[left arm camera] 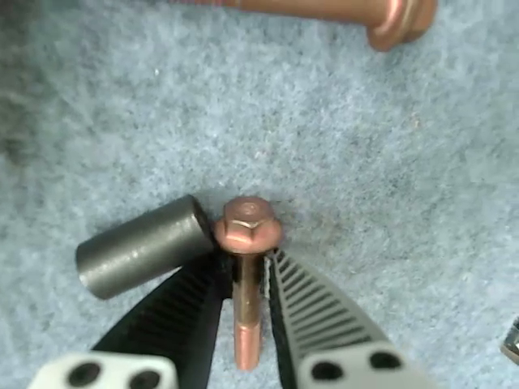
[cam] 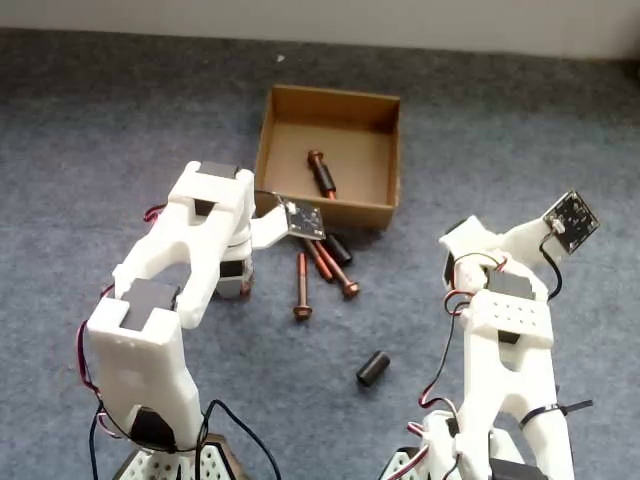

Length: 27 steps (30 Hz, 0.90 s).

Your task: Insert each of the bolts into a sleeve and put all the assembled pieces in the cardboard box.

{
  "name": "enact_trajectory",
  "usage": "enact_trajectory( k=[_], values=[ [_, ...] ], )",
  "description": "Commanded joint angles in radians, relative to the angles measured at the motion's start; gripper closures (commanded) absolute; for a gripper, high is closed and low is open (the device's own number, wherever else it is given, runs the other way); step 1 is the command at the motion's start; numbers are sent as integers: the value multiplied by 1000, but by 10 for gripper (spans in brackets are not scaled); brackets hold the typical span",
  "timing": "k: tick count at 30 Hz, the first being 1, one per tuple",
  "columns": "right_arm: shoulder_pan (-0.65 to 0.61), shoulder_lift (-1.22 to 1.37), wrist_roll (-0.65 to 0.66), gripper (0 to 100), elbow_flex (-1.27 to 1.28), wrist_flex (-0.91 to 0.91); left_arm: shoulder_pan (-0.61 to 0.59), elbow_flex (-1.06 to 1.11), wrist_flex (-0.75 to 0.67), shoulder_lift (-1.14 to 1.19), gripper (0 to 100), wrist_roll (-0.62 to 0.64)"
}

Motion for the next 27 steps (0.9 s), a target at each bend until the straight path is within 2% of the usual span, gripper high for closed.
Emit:
enact_trajectory(
  k=[1,9,19,27],
  values=[
    [10,-30,-9,995,-4,-22,16,-12,-5,-10,994,15],
    [12,-30,-9,995,-4,-21,13,7,28,-159,994,133],
    [12,-41,-9,995,-4,-19,10,202,23,-644,994,278],
    [12,-44,20,995,-15,-13,10,280,23,-963,994,589]
  ],
)
